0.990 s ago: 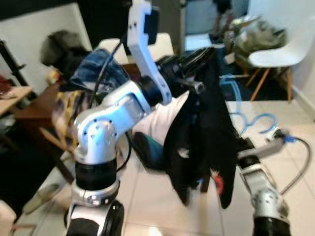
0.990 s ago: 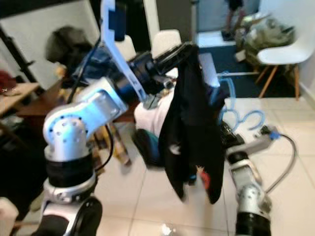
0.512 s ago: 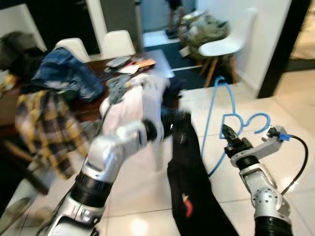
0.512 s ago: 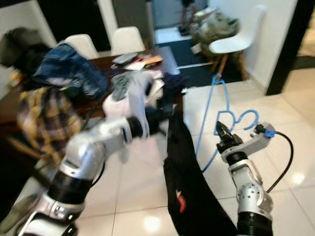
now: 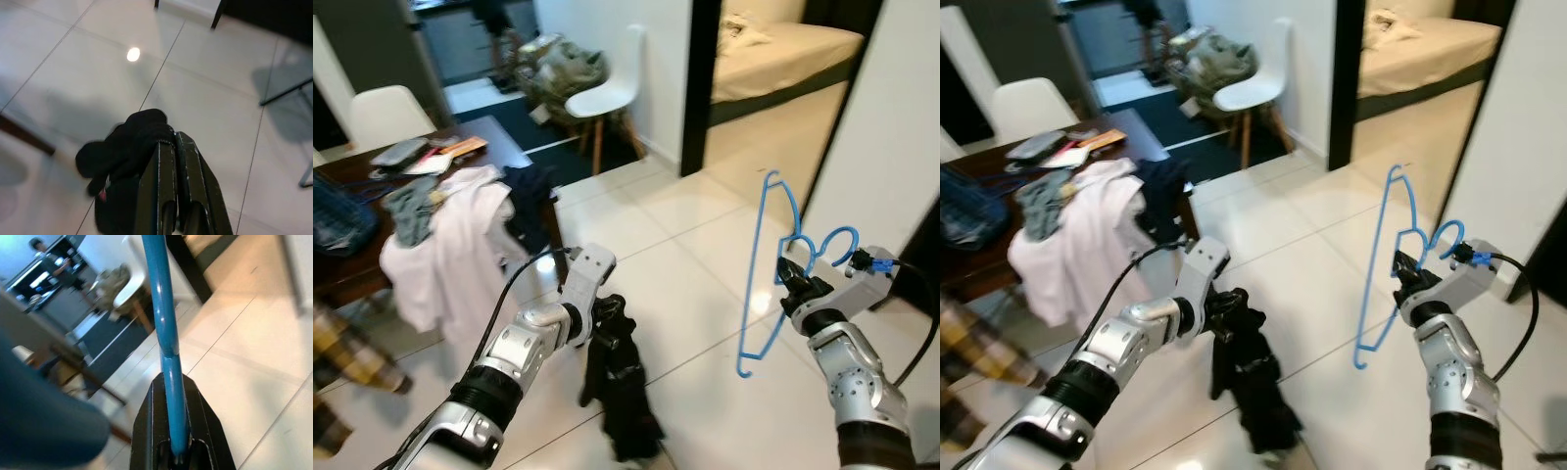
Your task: Hang hanger
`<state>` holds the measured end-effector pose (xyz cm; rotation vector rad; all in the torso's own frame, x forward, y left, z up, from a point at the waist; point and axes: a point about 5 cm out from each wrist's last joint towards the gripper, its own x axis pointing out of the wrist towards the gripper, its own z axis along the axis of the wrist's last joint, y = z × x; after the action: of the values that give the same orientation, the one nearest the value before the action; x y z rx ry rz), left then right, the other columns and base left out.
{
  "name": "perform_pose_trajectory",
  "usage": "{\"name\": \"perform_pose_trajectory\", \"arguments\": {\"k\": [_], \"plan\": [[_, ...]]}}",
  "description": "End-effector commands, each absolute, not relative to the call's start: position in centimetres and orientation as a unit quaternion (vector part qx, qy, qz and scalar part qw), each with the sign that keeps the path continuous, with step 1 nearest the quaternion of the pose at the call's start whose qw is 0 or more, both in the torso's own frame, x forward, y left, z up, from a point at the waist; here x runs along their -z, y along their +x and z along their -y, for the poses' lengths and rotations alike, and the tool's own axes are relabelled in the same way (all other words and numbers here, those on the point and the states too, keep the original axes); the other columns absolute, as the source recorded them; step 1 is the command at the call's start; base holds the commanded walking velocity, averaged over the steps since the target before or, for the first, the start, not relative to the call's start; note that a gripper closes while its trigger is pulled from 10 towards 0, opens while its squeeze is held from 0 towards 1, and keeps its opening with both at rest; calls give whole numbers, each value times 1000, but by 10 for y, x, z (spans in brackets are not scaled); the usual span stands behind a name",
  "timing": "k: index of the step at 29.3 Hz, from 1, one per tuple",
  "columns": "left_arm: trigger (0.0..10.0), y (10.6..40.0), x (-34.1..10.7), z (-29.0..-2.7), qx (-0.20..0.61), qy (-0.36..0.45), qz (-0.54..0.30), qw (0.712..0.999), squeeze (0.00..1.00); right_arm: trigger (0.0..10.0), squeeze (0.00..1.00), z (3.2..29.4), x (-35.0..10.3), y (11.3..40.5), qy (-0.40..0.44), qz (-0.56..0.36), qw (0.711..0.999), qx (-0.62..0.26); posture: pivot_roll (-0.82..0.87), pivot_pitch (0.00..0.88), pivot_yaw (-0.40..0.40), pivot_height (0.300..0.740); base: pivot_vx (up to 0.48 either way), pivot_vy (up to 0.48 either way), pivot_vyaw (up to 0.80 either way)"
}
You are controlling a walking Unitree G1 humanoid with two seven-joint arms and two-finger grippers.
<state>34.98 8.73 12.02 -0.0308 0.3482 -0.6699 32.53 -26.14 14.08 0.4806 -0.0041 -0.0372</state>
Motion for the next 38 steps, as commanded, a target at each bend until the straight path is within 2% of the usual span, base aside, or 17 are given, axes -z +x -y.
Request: {"name": "perform_pose_trajectory", "arguments": {"k": [1,4,7,26,27,29,30,33,38], "plan": [[10000,355,-120,-97,308,-55,-169,935,0,10000,0,256,-130,325,234,-25,972,18,-117,0,68,740,0,0,-800],[10000,363,-124,-108,282,-127,-144,940,0,10000,0,254,-126,323,234,-37,972,12,-127,0,68,740,0,0,-800],[10000,366,-123,-110,277,-146,-137,940,0,10000,0,252,-124,324,232,-43,972,5,-122,0,64,740,0,0,-800],[10000,364,-108,-102,290,-137,-143,936,0,10000,0,249,-108,325,223,-75,972,-16,-136,0,64,740,0,0,-798],[10000,352,-93,-106,285,-83,-137,945,0,10000,0,241,-95,314,164,-87,982,-38,-141,0,68,740,0,0,-800],[10000,349,-90,-107,285,-70,-135,947,0,10000,0,239,-92,311,149,-89,984,-46,-141,0,68,740,0,0,-800],[10000,349,-90,-107,285,-70,-135,947,0,10000,0,239,-92,311,149,-89,984,-46,-141,0,68,740,0,0,-800],[10000,315,-63,-112,280,-80,-140,946,0,10000,0,215,-72,289,110,-107,983,-100,-148,0,66,740,0,0,-800],[10000,289,-44,-113,246,-121,-141,951,0,10000,0,198,-58,283,63,-129,980,-136,-143,0,23,740,0,0,-800]]}}
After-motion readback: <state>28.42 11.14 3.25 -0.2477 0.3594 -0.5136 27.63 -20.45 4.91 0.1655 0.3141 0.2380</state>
